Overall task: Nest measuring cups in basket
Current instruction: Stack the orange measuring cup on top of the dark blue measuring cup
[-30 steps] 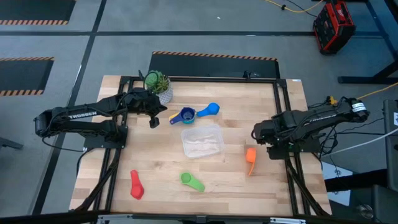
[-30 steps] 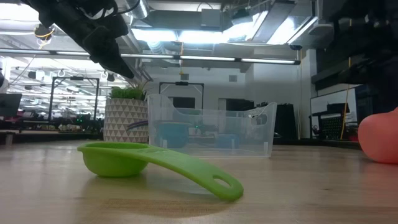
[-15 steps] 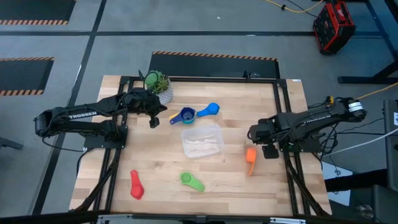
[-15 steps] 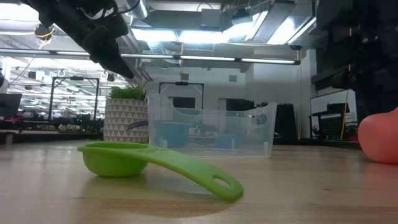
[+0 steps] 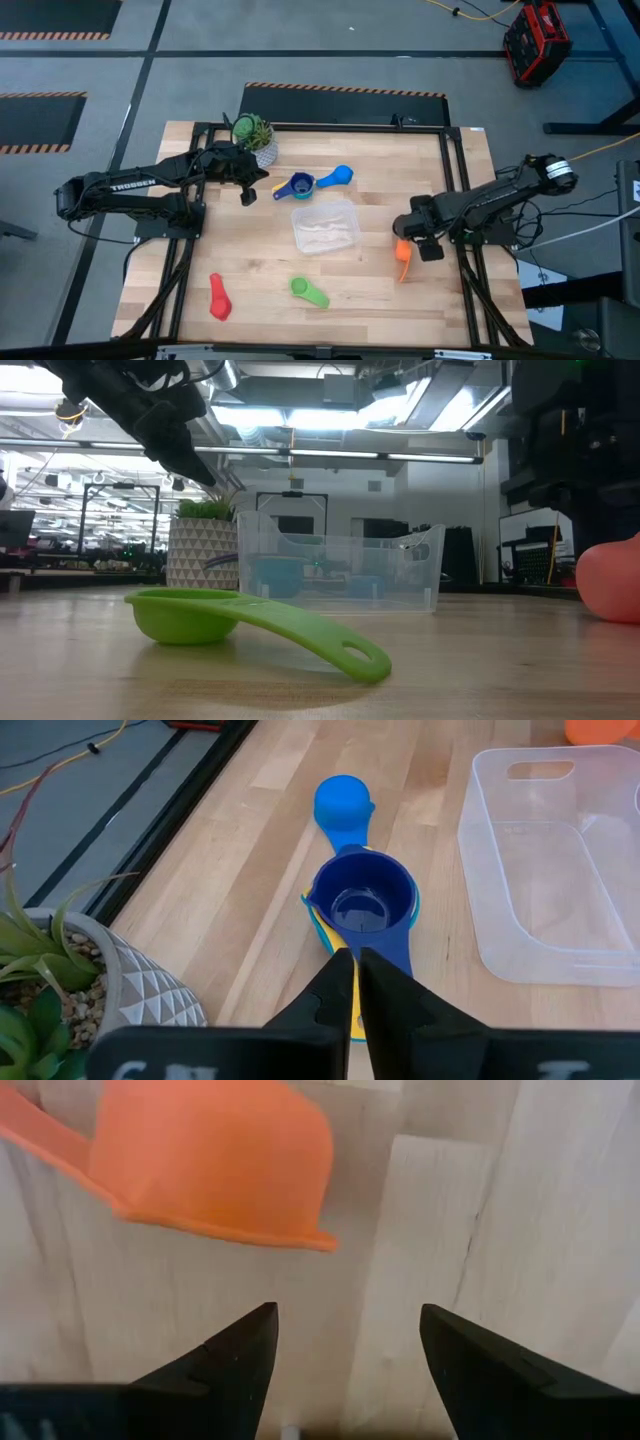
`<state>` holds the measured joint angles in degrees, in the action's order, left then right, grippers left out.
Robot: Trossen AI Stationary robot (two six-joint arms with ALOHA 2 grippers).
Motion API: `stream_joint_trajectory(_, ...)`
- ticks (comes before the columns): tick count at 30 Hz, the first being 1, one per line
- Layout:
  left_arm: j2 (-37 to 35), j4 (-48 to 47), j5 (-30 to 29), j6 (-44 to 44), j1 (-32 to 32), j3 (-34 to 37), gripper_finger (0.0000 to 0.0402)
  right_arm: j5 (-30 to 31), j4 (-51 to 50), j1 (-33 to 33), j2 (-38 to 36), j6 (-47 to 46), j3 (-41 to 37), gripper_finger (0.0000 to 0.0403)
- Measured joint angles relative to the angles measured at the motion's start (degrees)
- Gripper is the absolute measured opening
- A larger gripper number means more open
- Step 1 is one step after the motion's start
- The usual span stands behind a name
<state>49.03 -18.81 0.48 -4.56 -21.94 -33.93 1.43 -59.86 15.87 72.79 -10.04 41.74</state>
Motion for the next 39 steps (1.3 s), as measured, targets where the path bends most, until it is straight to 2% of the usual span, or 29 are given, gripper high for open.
stream_joint_trajectory(10, -0.01, 0.0, 0.01, 0.04, 0.0, 0.0, 0.0025, 1.76, 4.8, 3.61, 0.02, -0.22, 0.24, 0.0248)
stream_joint_trajectory(20, 0.01, 0.0, 0.01, 0.07, 0.01, 0.0, 0.0007, 2.16, 4.94, 3.9, 0.16, -0.37, 0.24, 0.0248)
stream_joint_trajectory(25, 0.01, 0.0, 0.0, 0.07, 0.01, 0.0, 0.0001, 2.14, 5.23, 3.9, 2.86, -0.35, 0.24, 0.0248)
stream_joint_trajectory(30, -0.01, 0.0, 0.01, 0.07, 0.01, 0.0, 0.001, 2.14, 5.24, 3.9, 6.05, -0.33, 0.24, 0.0248)
stream_joint_trajectory(39, 0.01, 0.0, 0.01, 0.07, -0.01, 0.0, 0.0026, 2.12, 6.2, 3.9, 6.45, -0.84, 0.83, 0.0248)
